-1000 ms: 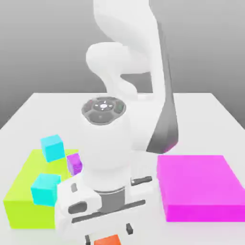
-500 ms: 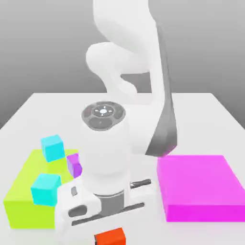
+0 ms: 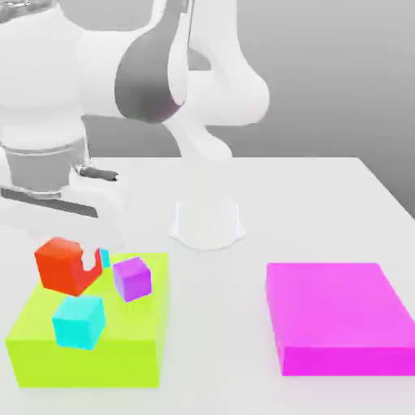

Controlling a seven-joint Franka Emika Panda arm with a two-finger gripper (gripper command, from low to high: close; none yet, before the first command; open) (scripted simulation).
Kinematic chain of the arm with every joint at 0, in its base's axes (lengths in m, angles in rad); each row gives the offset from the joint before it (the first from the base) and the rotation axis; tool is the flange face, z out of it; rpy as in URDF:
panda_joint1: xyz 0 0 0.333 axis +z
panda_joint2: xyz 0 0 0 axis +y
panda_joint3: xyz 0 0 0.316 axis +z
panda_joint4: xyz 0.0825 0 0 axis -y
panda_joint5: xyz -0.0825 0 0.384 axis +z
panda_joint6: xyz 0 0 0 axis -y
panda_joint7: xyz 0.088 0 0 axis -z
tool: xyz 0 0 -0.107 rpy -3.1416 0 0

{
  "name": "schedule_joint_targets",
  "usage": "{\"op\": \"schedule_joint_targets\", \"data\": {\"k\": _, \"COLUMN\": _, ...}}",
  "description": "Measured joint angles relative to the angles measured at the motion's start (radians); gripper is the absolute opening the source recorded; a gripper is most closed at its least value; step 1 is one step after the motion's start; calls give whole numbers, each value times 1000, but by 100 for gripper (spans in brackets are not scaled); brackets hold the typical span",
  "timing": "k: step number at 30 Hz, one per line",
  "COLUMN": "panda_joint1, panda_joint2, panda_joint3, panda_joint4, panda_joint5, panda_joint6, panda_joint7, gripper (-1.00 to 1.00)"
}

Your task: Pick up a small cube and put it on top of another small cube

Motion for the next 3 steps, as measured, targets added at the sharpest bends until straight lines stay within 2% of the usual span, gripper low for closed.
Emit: {"op": "schedule_joint_targets", "data": {"k": 3, "panda_joint1": 4, "panda_joint2": 0, "panda_joint3": 0, "panda_joint4": 0, "panda_joint5": 0, "panda_joint6": 0, "panda_joint7": 0, "gripper": 100}}
